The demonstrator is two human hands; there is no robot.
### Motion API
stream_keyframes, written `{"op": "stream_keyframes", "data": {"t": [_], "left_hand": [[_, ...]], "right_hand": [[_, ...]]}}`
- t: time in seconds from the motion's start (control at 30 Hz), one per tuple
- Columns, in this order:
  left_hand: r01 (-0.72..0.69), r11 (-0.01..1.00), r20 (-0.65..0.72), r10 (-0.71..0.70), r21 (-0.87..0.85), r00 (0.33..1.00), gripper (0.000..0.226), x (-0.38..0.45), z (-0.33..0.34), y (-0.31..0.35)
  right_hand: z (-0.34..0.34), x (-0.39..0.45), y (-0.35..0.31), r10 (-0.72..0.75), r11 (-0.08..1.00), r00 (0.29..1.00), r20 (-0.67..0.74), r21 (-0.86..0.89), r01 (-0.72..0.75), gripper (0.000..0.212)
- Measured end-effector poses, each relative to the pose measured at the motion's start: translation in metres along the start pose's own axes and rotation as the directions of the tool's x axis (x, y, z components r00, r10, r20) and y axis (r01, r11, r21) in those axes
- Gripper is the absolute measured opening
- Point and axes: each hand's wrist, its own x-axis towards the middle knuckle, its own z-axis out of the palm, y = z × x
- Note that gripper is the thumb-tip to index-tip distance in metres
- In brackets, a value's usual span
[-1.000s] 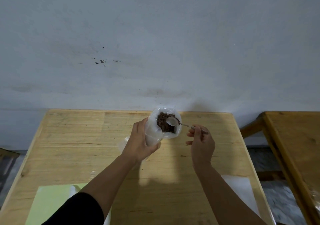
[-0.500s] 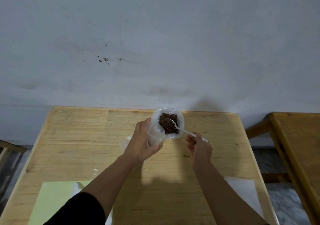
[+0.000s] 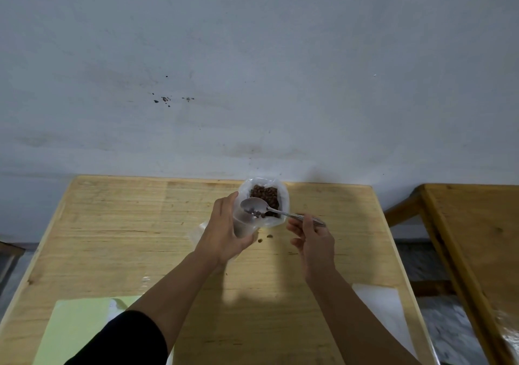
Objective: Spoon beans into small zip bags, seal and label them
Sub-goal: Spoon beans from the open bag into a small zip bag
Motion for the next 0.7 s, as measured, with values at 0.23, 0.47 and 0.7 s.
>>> {"op": "stream_keyframes", "data": {"t": [0.23,0.47,0.7], "left_hand": [[0.001,1.000,-0.012,-0.001,-0.012,1.000,0.100,0.001,0.001,-0.003],[0.005,1.000,-0.027,-0.005,-0.010,1.000,0.099,0.003,0.002,-0.004],[0.018,1.000,-0.023,-0.019,-0.015,1.000,0.099,0.006,0.003,-0.004]], "right_hand": [[-0.002,0.005,0.002,-0.117,0.993,0.986,-0.116,-0.018,0.116,0.022],[0.004,0.015,0.027,-0.207,0.956,0.969,-0.132,-0.239,0.171,0.019],[0.015,0.028,0.035,0.084,0.995,0.987,-0.134,-0.050,-0.091,0.019]]}}
